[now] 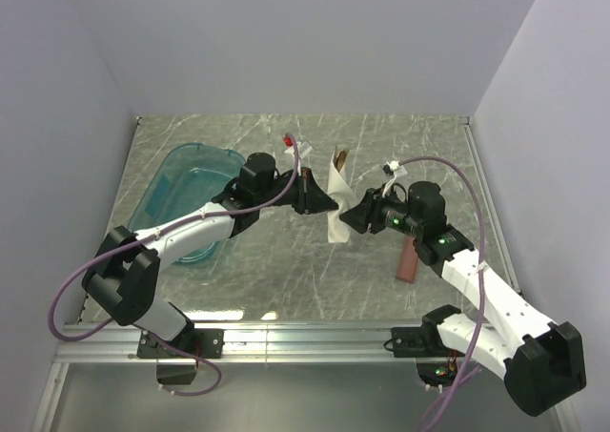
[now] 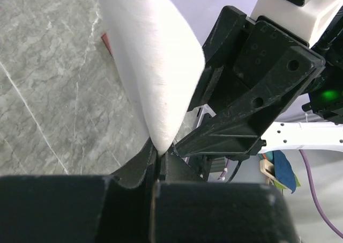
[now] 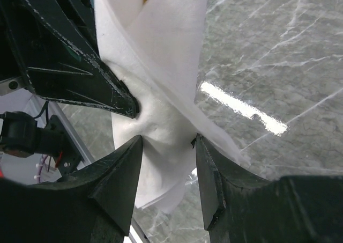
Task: Place the utensils on the paper napkin and roll it up
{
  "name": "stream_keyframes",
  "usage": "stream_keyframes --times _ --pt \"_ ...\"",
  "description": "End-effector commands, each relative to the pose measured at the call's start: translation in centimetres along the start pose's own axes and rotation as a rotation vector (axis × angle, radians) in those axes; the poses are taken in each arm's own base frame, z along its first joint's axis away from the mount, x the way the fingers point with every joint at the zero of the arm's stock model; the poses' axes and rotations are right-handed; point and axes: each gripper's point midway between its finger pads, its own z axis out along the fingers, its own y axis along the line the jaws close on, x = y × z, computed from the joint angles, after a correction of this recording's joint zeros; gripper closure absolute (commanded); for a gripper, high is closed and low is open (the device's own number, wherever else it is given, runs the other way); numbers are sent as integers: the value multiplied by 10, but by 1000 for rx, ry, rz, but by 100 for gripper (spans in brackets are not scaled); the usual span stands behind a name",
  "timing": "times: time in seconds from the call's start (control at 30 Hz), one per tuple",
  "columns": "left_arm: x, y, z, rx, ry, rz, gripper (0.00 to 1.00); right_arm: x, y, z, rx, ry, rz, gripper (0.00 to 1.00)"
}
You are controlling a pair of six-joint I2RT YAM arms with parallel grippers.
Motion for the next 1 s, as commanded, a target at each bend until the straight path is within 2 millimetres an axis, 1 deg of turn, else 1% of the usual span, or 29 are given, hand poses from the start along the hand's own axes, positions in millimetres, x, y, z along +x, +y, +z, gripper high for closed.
stream_keyframes --times 0.0,0.07,0.2,0.27,0.47,0.73,0.93,0.97 --pt "-20 -38 -8 94 -47 108 99 -30 11 -10 -8 -110 -50 48" --pt "-19 -36 -8 85 -44 107 99 -36 9 -14 20 -141 -33 48" --pt "-18 -35 -8 78 -45 107 99 -47 21 -24 -2 -200 -21 49" --pt "-18 -35 -8 83 -44 109 99 -51 24 -25 -14 -219 -12 49" --pt "-17 -36 -6 93 -40 108 100 -55 18 -23 16 -233 -3 48" --pt "-19 -44 -6 112 -39 121 99 -49 3 -12 64 -216 45 48" --pt "-20 -47 -6 121 -41 125 99 -33 8 -9 11 -168 48 46" --pt "-21 -49 -7 126 -45 129 99 -26 9 -8 -11 -150 46 46"
